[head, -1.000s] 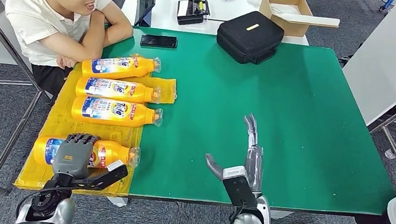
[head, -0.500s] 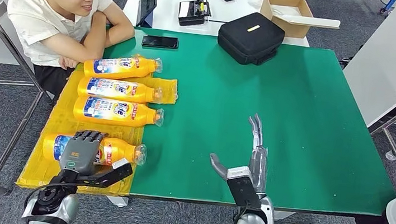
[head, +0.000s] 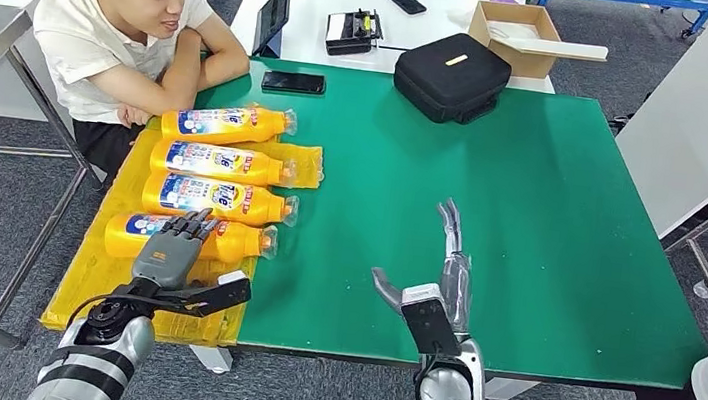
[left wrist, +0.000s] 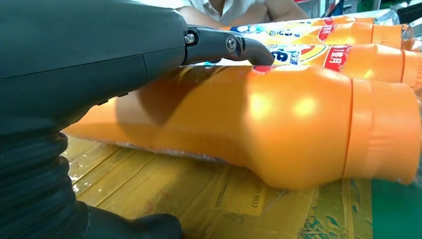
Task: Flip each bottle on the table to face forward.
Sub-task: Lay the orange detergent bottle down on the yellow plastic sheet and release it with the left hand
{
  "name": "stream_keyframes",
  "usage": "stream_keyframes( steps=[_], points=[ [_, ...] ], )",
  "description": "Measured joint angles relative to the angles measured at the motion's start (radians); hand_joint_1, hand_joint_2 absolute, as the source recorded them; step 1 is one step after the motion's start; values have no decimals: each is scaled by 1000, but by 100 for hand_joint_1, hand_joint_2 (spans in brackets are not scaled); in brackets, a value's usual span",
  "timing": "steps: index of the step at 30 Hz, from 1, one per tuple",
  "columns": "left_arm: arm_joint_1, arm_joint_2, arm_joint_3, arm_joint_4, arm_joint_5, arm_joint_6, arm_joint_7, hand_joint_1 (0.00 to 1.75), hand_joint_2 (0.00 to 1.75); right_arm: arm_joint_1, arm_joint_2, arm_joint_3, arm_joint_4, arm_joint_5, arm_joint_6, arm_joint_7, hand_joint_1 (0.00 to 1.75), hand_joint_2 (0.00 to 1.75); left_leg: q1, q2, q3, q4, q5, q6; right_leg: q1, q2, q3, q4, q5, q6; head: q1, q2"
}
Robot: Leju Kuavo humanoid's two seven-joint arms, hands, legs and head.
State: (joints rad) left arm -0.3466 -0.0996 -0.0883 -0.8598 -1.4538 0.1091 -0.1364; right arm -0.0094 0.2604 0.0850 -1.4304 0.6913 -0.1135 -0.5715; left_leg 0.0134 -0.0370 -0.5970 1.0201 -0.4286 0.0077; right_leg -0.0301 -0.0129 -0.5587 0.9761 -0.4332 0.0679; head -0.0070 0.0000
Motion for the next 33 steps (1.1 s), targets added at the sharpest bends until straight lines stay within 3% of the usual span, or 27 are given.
stream_keyframes(
  steps=[8,17,23,33],
  points=[
    [-42,20,-19,67,22,4,-2,0,175,-22,-1,-10,41,1,-9,-13,0,175,0,-1,8,0,2,0,0,0,8,0,-4,-2,0,0],
    [-28,12,-39,26,22,55,23,0,175,-22,-1,-11,49,7,-22,-20,0,175,0,0,8,0,5,0,0,0,8,0,-3,-3,0,0],
    [70,-27,-72,-127,1,71,10,0,175,0,2,-16,45,26,-31,-7,0,175,0,2,-2,1,6,1,0,1,-1,1,8,0,0,0],
    [264,-68,-259,-521,70,88,-24,0,175,60,13,-33,-17,68,-55,14,0,175,0,10,-25,2,7,2,0,7,-18,2,12,2,0,0]
  ],
)
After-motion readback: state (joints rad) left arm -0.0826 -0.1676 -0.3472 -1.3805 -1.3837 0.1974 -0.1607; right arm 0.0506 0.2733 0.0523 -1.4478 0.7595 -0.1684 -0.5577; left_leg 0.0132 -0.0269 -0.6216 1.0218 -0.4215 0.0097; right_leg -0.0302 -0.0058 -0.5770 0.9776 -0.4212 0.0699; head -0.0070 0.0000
